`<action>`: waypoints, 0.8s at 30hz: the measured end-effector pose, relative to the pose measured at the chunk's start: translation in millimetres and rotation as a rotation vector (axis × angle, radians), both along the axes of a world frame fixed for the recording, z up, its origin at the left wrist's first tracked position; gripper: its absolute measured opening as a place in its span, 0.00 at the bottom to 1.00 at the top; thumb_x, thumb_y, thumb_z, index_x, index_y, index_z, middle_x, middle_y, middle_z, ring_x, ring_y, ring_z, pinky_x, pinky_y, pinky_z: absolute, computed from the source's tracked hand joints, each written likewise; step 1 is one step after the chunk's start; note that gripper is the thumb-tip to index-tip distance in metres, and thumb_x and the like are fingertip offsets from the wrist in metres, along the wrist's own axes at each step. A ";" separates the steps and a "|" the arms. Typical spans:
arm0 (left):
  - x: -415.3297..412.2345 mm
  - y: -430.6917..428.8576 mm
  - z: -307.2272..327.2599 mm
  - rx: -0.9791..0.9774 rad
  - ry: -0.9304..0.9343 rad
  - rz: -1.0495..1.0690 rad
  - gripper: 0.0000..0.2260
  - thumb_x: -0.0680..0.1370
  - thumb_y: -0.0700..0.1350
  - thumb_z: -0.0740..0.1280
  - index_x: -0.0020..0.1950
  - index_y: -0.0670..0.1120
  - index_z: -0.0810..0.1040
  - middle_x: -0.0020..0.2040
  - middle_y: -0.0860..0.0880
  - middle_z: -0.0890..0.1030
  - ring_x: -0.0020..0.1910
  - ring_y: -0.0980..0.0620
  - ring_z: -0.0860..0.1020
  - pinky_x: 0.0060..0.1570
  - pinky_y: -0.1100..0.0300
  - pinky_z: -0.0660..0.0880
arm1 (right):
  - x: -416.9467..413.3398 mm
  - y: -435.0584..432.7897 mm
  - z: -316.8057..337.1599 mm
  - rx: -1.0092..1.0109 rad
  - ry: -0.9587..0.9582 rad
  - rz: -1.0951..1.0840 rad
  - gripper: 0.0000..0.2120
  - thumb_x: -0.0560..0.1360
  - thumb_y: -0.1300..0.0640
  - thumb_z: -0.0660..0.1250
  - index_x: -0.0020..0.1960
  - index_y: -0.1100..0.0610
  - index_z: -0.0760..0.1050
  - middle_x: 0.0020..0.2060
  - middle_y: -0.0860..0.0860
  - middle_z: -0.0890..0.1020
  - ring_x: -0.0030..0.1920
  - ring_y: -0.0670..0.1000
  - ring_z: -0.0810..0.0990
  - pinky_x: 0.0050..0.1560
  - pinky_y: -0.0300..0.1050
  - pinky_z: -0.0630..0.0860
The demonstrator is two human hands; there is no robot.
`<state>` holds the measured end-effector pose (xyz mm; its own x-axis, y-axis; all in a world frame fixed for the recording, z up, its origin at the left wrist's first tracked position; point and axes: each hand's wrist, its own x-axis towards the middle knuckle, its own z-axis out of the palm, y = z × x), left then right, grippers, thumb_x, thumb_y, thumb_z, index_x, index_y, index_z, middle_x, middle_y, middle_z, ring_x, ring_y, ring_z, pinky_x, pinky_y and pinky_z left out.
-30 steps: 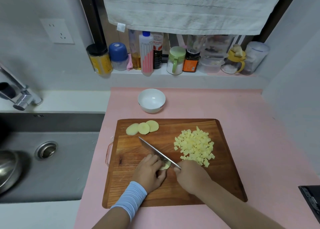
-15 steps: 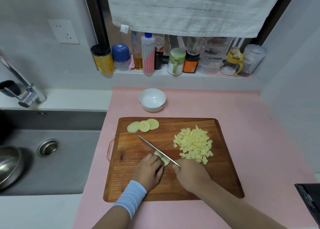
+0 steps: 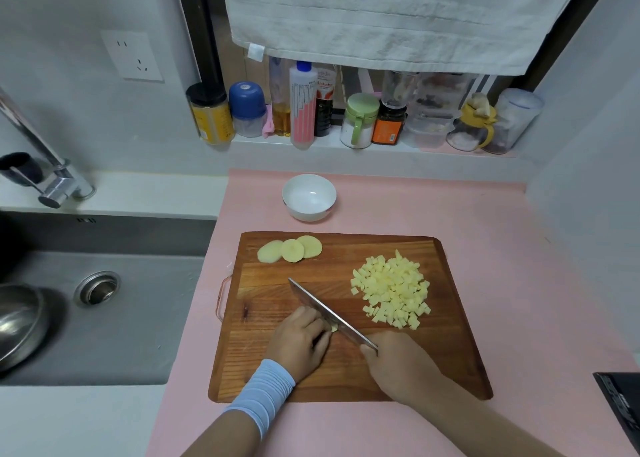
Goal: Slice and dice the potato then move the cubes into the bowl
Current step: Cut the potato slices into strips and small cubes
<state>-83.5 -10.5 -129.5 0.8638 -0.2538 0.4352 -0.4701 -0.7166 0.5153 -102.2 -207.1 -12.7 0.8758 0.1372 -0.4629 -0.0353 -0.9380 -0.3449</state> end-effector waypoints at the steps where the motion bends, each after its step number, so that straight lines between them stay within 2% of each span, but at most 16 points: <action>1: -0.1 0.1 0.3 -0.002 0.000 0.001 0.04 0.75 0.42 0.72 0.41 0.46 0.80 0.41 0.52 0.77 0.41 0.52 0.74 0.41 0.59 0.74 | 2.7 4.1 -2.5 0.000 -0.002 -0.001 0.18 0.83 0.48 0.60 0.34 0.48 0.66 0.30 0.45 0.74 0.32 0.45 0.72 0.32 0.40 0.65; 5: -0.5 -0.5 1.4 -0.004 0.003 -0.007 0.03 0.75 0.42 0.71 0.41 0.45 0.81 0.42 0.52 0.77 0.42 0.52 0.74 0.43 0.62 0.73 | 18.0 28.7 -11.6 0.028 -0.011 -0.001 0.15 0.83 0.49 0.60 0.38 0.50 0.72 0.34 0.45 0.76 0.36 0.48 0.76 0.38 0.43 0.70; 7: -0.5 0.1 0.8 0.001 0.006 -0.004 0.03 0.75 0.42 0.71 0.42 0.45 0.81 0.42 0.52 0.78 0.43 0.52 0.74 0.44 0.62 0.74 | 23.7 35.5 -14.7 0.038 -0.010 0.002 0.13 0.83 0.49 0.60 0.41 0.51 0.74 0.34 0.46 0.77 0.36 0.48 0.76 0.37 0.44 0.70; 13: -4.6 0.2 0.4 0.045 -0.016 -0.014 0.02 0.75 0.40 0.71 0.42 0.44 0.79 0.43 0.49 0.77 0.42 0.49 0.73 0.43 0.58 0.74 | 27.5 32.5 -16.1 0.022 -0.007 -0.005 0.15 0.83 0.49 0.60 0.37 0.49 0.70 0.34 0.46 0.76 0.34 0.46 0.74 0.35 0.44 0.68; 19: -8.0 1.0 -2.4 0.010 0.013 0.034 0.05 0.77 0.40 0.68 0.41 0.43 0.78 0.42 0.50 0.76 0.42 0.48 0.73 0.41 0.54 0.76 | 21.6 34.2 -11.6 0.030 -0.015 0.032 0.17 0.83 0.48 0.58 0.37 0.50 0.70 0.34 0.46 0.77 0.36 0.48 0.76 0.35 0.44 0.68; 22: -7.2 1.1 -3.3 -0.012 0.016 0.030 0.05 0.77 0.40 0.68 0.41 0.44 0.78 0.41 0.50 0.76 0.41 0.49 0.73 0.41 0.54 0.76 | 15.6 30.3 -3.6 0.030 -0.051 0.055 0.16 0.84 0.48 0.57 0.38 0.48 0.72 0.34 0.45 0.77 0.36 0.47 0.75 0.38 0.45 0.70; 24: -6.8 0.9 -3.1 -0.028 0.017 0.033 0.05 0.77 0.40 0.69 0.41 0.44 0.79 0.41 0.50 0.76 0.41 0.50 0.73 0.41 0.54 0.76 | 9.1 25.1 0.3 0.027 -0.057 0.054 0.18 0.84 0.47 0.57 0.35 0.46 0.68 0.32 0.44 0.75 0.34 0.45 0.74 0.37 0.44 0.70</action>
<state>-90.3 -9.5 -132.6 0.8786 -0.2132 0.4273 -0.4380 -0.7165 0.5430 -93.1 -181.9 -12.4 0.8917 0.1969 -0.4076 0.0359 -0.9284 -0.3698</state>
